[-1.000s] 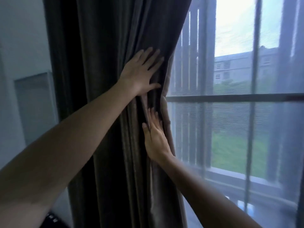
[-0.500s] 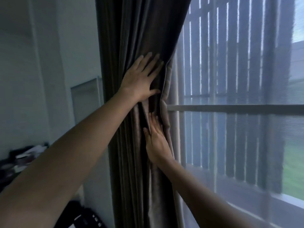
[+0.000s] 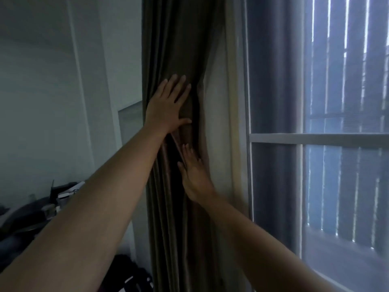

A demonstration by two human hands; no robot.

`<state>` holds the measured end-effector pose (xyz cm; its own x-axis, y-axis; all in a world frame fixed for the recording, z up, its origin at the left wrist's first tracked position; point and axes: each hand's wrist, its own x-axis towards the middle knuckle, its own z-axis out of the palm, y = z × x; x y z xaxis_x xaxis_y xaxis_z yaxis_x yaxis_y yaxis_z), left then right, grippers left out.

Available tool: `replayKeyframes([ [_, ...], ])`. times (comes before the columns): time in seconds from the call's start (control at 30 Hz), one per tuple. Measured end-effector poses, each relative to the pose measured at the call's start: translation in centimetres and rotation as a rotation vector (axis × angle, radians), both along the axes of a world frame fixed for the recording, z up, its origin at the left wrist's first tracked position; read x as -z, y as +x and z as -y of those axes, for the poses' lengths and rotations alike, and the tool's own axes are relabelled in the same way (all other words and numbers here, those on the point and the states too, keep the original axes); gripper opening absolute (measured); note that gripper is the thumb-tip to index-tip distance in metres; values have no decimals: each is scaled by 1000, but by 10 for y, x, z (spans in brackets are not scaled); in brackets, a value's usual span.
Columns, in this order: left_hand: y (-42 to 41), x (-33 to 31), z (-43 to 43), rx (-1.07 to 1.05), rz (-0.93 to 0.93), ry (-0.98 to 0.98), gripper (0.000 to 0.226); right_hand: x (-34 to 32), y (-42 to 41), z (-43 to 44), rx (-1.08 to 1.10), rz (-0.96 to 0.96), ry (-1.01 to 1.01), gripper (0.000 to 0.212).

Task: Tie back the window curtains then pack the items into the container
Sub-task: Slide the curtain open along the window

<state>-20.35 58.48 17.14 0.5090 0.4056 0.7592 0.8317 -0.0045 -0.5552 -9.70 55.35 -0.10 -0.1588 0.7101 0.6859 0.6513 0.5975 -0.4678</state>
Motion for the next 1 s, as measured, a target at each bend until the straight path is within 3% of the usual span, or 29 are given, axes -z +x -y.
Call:
replayKeyframes([
  [0.2,-10,2,-22,-38,15,-30,94,-3,-5,-20,-26,20,-55,55],
  [0.4,10,13,-10,99,-3,-44,92,12,10,-11,28,8,-46,54],
  [0.5,26,22,8,200,21,-30,77,15,22,15,76,54,-57,57],
  [0.6,47,26,33,373,130,-31,60,12,39,56,143,229,-106,68],
  [0.7,75,24,64,585,228,-8,53,10,62,108,304,333,47,70],
  [0.87,136,24,127,852,259,86,53,7,123,202,475,290,322,61],
  [1.0,188,25,179,1001,325,167,52,4,178,286,645,352,415,59],
])
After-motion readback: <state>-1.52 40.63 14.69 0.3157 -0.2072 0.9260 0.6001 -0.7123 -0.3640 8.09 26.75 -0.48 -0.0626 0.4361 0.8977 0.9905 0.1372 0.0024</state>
